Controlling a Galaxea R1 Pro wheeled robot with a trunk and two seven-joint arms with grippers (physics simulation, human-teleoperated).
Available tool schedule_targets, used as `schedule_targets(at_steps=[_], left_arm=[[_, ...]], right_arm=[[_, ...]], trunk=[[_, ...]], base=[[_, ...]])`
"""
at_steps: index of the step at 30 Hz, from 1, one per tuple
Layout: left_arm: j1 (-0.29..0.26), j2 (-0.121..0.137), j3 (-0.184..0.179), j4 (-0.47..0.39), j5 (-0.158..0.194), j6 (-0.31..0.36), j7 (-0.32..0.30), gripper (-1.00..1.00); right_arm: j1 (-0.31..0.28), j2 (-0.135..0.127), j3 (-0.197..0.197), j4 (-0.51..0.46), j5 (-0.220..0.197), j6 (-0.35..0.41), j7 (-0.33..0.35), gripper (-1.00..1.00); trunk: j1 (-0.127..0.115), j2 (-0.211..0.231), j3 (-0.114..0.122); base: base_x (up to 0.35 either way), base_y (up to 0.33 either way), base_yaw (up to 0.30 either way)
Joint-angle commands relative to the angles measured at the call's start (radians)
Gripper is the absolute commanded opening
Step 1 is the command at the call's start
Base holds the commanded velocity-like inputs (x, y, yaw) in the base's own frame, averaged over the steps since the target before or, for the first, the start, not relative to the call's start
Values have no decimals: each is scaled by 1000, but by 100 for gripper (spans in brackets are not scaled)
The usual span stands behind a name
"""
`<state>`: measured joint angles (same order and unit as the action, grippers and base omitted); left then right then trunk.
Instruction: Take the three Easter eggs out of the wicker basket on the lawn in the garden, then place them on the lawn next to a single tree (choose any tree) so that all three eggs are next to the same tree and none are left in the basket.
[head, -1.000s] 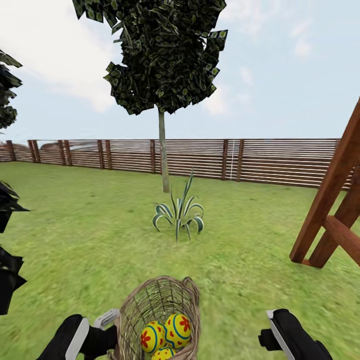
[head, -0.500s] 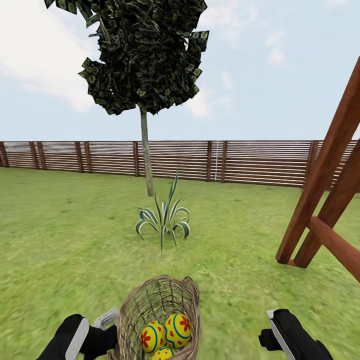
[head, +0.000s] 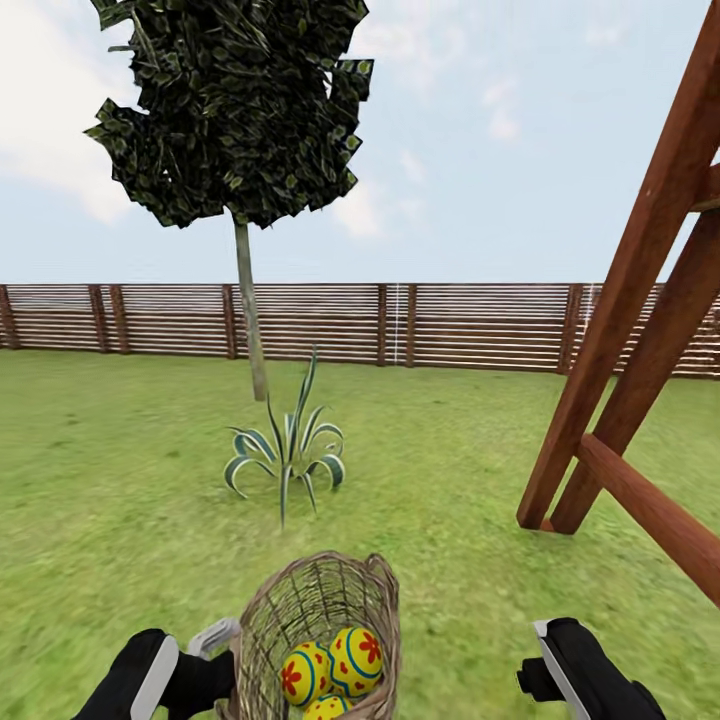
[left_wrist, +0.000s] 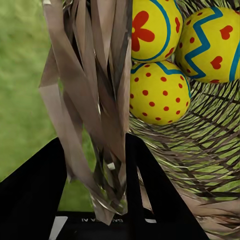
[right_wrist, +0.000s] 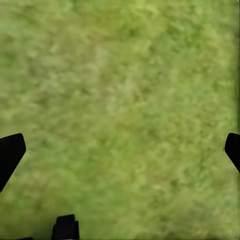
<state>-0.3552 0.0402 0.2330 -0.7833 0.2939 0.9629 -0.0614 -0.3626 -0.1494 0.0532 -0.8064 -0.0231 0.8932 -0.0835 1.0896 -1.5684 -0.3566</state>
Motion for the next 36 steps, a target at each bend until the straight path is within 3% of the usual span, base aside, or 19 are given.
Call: schedule_targets(at_steps=[1,36], left_arm=[[-1,0,3,-2,13,5,-8,-100],[-1,1,3,-2,13,5,-9,-100]], right_arm=[[-1,-1,5,0,-3,4,-6,100],[-1,1,7,0,-3,4,-7,100]], trunk=[[1,-1,-1],[1,-1,0]], base=[[329,-77,-271],[329,-77,-46]])
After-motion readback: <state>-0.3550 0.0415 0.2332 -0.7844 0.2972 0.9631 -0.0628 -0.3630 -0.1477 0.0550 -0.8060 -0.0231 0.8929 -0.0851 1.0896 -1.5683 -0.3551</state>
